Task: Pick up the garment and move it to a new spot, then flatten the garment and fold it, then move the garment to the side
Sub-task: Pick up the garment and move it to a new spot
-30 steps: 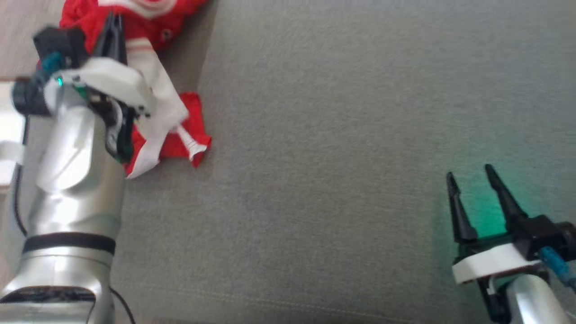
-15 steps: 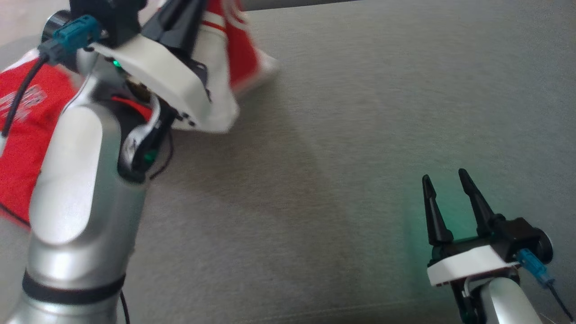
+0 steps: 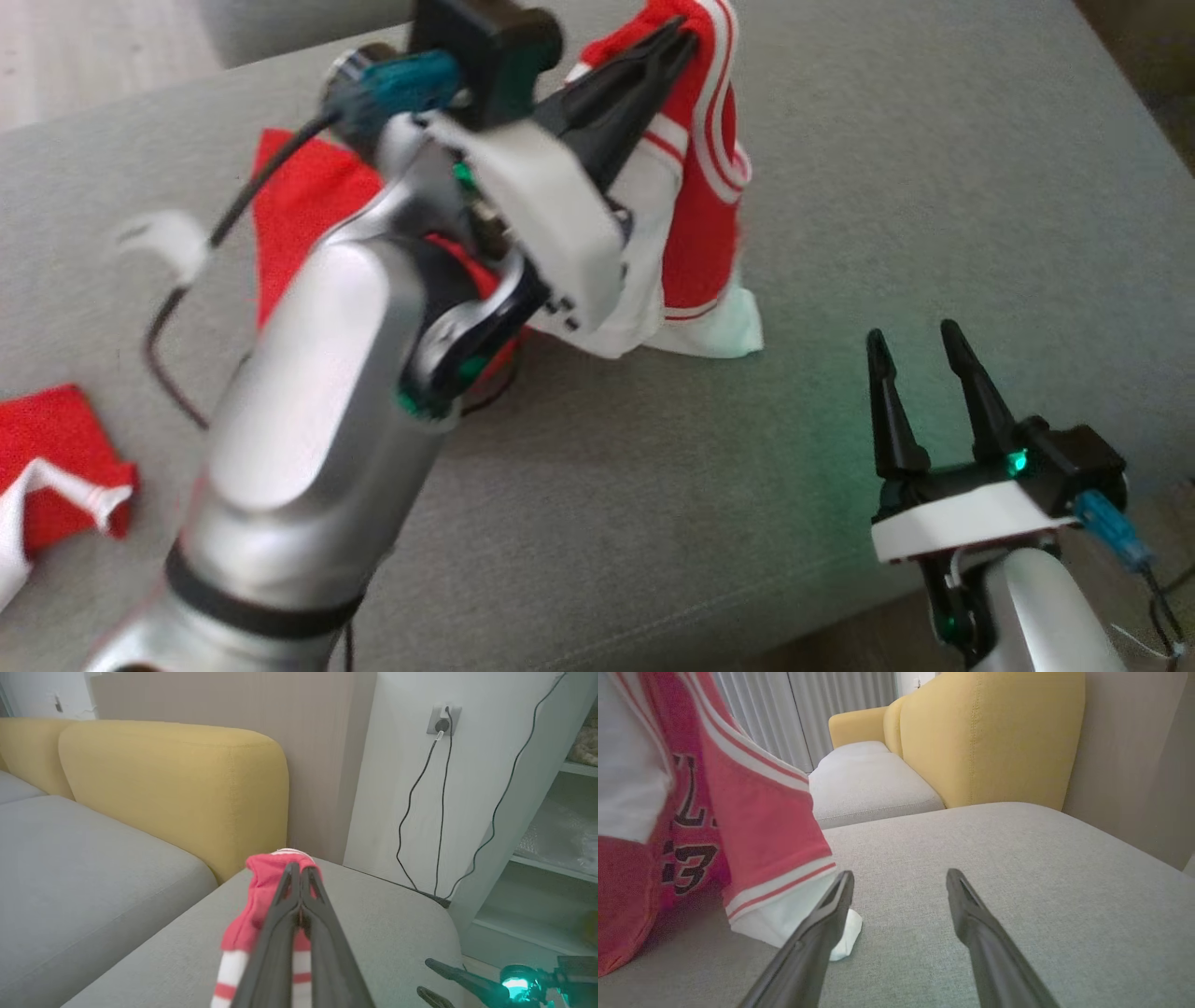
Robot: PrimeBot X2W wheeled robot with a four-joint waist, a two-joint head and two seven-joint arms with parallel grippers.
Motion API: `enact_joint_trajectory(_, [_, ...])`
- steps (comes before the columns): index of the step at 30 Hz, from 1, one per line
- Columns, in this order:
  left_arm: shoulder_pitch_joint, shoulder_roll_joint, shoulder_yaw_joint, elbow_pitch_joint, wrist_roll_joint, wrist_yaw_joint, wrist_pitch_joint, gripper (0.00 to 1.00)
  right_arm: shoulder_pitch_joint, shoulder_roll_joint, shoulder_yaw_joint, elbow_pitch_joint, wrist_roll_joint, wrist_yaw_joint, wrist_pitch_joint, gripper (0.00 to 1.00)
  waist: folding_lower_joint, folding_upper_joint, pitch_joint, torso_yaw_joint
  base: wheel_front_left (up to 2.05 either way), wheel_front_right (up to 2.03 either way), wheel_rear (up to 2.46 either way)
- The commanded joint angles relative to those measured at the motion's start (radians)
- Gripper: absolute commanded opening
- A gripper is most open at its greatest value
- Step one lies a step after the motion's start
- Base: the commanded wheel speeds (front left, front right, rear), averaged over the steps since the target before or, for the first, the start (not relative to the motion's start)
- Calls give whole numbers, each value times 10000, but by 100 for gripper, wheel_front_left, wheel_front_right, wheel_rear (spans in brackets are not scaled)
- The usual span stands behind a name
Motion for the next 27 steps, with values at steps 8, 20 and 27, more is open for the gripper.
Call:
enact_joint_trajectory(8, [-1252, -64, -1447, 2400, -1369, 1315, -2244, 28, -575, -21, 604, -373, 474, -7, -28, 100, 0, 0, 417, -758, 0, 0, 0])
enact_joint_trajectory(20, [-1463, -69, -4259, 5116, -3279, 2753, -6059, 100, -306, -21, 346, -234, 348, -7, -28, 100, 0, 0, 129, -620, 0, 0, 0])
enact_joint_trajectory(27, [-337, 551, -3565, 4718, -2778, 3605, -6814, 100, 15, -21, -127, -377, 10, -7, -28, 100, 0, 0, -274, -24, 0, 0, 0])
